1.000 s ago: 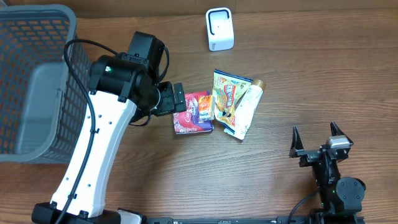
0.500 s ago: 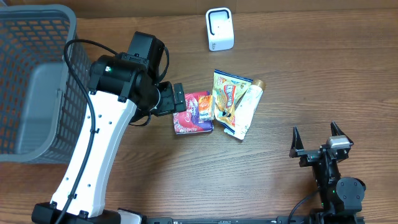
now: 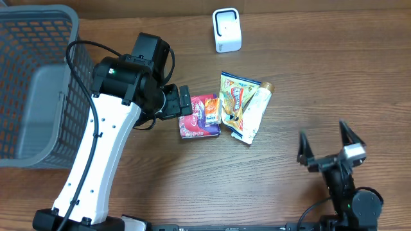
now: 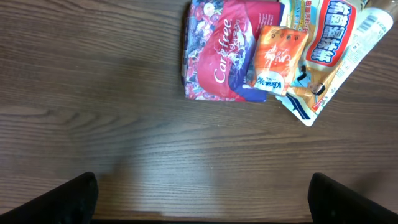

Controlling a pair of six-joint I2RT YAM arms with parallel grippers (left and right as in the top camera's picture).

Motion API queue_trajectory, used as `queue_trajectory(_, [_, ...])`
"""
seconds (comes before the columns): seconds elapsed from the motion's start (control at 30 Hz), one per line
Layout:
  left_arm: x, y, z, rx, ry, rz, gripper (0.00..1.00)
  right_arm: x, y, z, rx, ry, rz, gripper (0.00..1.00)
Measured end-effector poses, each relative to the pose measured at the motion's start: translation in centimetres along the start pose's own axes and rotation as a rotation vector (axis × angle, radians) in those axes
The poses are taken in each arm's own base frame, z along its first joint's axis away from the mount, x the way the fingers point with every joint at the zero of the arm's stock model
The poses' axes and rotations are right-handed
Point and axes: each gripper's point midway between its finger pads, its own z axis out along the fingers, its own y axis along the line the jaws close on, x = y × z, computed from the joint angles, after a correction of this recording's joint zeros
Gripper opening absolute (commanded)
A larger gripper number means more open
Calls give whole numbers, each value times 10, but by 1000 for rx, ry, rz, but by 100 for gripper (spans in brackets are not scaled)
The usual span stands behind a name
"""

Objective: Scan the item barcode
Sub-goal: 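Swing the right gripper over toward the orange box on the pile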

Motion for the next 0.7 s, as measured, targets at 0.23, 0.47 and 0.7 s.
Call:
queue_trajectory(0.23, [0, 0, 0, 0, 1, 0, 100, -63, 75, -24, -425, -248, -69, 100])
queue_trajectory(0.47, [0, 0, 0, 0, 0, 0, 100, -101, 80, -35, -433, -363, -119, 100])
queue_trajectory(0.7, [0, 0, 0, 0, 0, 0, 100, -143, 66, -9, -339, -171, -101, 100])
